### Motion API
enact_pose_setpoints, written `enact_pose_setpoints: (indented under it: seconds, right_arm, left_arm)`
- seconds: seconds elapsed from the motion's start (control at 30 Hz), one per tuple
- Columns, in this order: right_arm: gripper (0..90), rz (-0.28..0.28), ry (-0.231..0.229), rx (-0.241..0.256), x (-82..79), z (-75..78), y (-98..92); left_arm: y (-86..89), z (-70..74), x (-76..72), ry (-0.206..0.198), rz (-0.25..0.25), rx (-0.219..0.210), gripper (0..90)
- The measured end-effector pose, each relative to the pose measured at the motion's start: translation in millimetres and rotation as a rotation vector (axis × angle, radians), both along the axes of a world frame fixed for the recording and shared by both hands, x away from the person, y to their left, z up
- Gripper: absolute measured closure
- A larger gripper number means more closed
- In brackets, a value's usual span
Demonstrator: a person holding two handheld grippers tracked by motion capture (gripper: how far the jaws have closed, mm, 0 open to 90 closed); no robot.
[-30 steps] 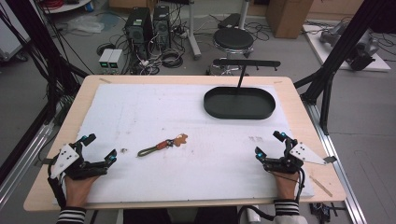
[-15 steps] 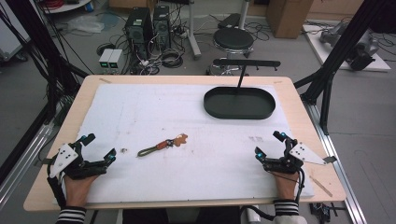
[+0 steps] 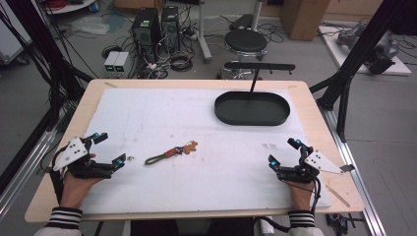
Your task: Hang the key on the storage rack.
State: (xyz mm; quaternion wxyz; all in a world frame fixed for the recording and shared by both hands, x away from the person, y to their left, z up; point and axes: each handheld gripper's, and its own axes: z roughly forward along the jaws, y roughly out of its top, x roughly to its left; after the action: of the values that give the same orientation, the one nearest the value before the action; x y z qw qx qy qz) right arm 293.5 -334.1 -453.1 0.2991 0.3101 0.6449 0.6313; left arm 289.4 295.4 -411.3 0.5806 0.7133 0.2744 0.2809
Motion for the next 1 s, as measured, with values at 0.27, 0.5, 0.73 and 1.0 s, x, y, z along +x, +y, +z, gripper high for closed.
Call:
enact_pose_setpoints:
  seconds: [0.27, 0.5, 0.73, 1.0]
  right_arm:
    - [1.0, -0.002, -0.010, -0.002, 1.0, 0.0, -0.7]
    - [1.0, -0.001, -0.006, 0.001, 0.4, -0.1, -0.3]
    - [1.0, 0.000, -0.005, 0.005, 0.1, -0.1, -0.3]
    - [1.0, -0.001, -0.005, 0.003, 0.1, -0.2, -0.7]
  left_arm:
    - [-17.0, 29.2, 20.5, 0.099, -0.109, 0.119, 1.7]
    - [-35.1, 44.2, 35.9, 0.174, -0.167, 0.258, 1.7]
    - [-62.9, 49.1, 48.7, 0.271, -0.253, 0.405, 1.7]
    - [-86.1, 48.9, 62.1, 0.355, -0.297, 0.520, 1.7]
